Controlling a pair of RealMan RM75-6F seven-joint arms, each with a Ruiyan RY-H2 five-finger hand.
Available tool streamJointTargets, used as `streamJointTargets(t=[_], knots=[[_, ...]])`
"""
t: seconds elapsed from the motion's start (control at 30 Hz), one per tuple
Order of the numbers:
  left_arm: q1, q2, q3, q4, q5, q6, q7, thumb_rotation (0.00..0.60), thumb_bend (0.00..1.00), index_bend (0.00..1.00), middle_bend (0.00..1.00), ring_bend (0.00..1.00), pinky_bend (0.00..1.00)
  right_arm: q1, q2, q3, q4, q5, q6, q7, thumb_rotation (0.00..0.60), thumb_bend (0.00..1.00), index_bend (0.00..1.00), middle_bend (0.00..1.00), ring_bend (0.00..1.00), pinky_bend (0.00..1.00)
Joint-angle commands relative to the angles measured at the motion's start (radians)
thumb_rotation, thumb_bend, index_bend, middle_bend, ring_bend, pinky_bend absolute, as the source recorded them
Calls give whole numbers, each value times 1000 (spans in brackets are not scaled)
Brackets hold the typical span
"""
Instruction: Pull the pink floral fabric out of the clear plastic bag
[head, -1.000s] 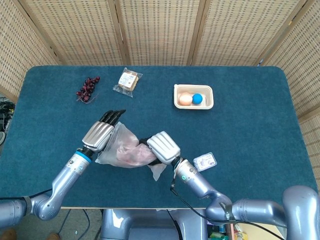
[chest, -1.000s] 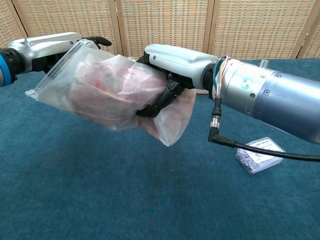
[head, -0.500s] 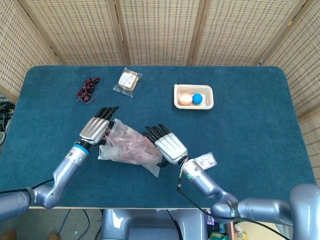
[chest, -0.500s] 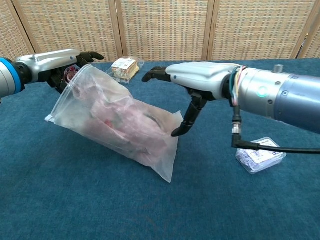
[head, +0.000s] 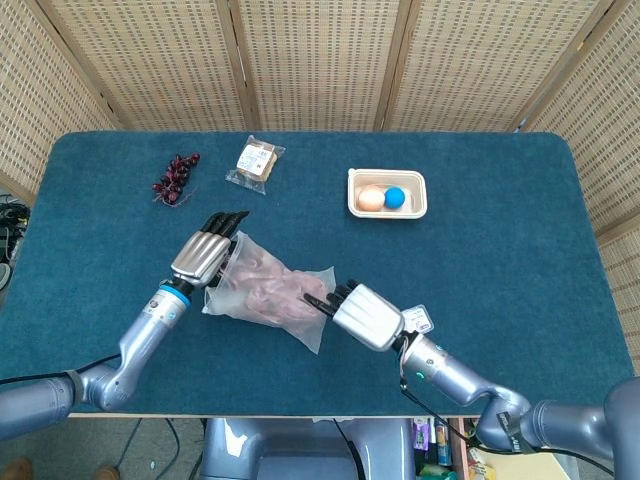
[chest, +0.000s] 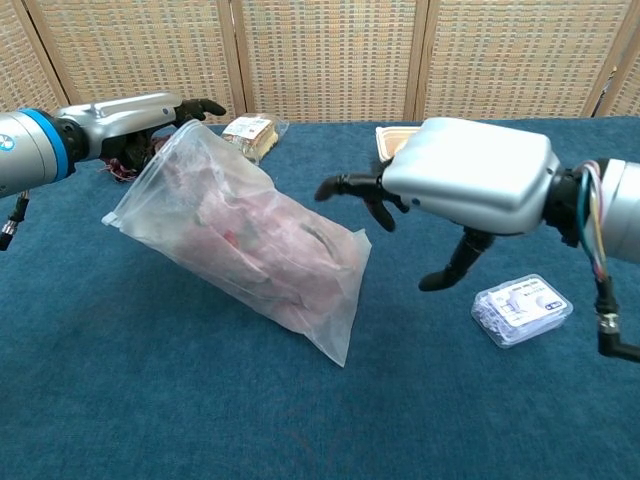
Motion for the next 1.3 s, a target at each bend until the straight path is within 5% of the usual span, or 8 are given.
streamJointTargets(t=[0.03, 0.27, 0.77, 1.3], knots=[[-4, 4, -4, -11, -14, 3, 12, 600, 405, 678, 0, 0, 0, 18, 4, -101, 137, -216, 78, 73, 600, 0, 186, 592, 577, 717], [-7, 13, 3, -38, -40, 37, 87, 600, 405, 677, 0, 0, 0, 82, -87, -83, 208, -297, -2, 22, 600, 16, 187, 614, 596, 739], [-6, 24, 8, -54, -44, 39, 73, 600, 405, 677, 0, 0, 0, 109, -201, -18, 269, -234, -134, -83, 600, 340, 187, 685, 660, 860], [1, 44, 10, -55, -35, 27, 20, 600, 405, 678, 0, 0, 0, 107, -258, -4, 322, -179, -219, -180, 600, 348, 187, 695, 668, 873]])
